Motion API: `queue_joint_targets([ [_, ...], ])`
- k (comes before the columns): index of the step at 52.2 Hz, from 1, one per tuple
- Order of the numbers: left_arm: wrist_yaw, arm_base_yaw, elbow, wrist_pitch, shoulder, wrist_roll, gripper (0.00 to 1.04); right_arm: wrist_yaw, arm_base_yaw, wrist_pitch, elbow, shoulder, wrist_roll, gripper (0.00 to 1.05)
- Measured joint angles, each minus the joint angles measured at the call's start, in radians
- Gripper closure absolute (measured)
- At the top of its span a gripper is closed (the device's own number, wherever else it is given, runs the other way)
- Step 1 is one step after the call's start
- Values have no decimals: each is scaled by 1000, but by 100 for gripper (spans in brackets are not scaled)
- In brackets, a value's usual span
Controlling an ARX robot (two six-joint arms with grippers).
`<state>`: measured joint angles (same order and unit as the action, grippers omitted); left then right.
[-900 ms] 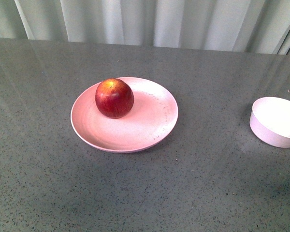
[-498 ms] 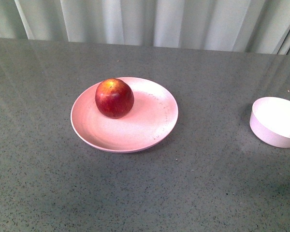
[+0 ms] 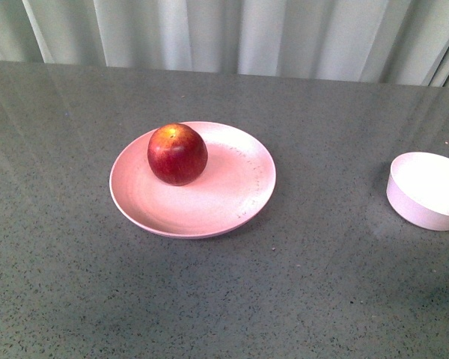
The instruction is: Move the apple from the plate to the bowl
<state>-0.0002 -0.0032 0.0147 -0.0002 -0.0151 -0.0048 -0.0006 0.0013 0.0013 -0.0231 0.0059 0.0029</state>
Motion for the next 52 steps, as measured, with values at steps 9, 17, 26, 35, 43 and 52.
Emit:
queue_joint_targets([
  [9, 0, 0, 0, 0, 0, 0, 9, -115, -35, -109, -36, 54, -35, 9],
  [17, 0, 0, 0, 0, 0, 0, 9, -249, -138, -94, -103, 370, -134, 9],
  [26, 0, 0, 0, 0, 0, 0, 9, -293, -229, 226, -227, 774, -158, 9],
  [35, 0, 0, 0, 0, 0, 0, 9, -283, -240, 450, -373, 1225, -153, 9],
  [43, 0, 0, 0, 0, 0, 0, 9, -286, -235, 483, -528, 1587, -67, 9],
  [52, 0, 0, 0, 0, 0, 0, 9, -246, -224, 483, -632, 1782, -6, 9],
])
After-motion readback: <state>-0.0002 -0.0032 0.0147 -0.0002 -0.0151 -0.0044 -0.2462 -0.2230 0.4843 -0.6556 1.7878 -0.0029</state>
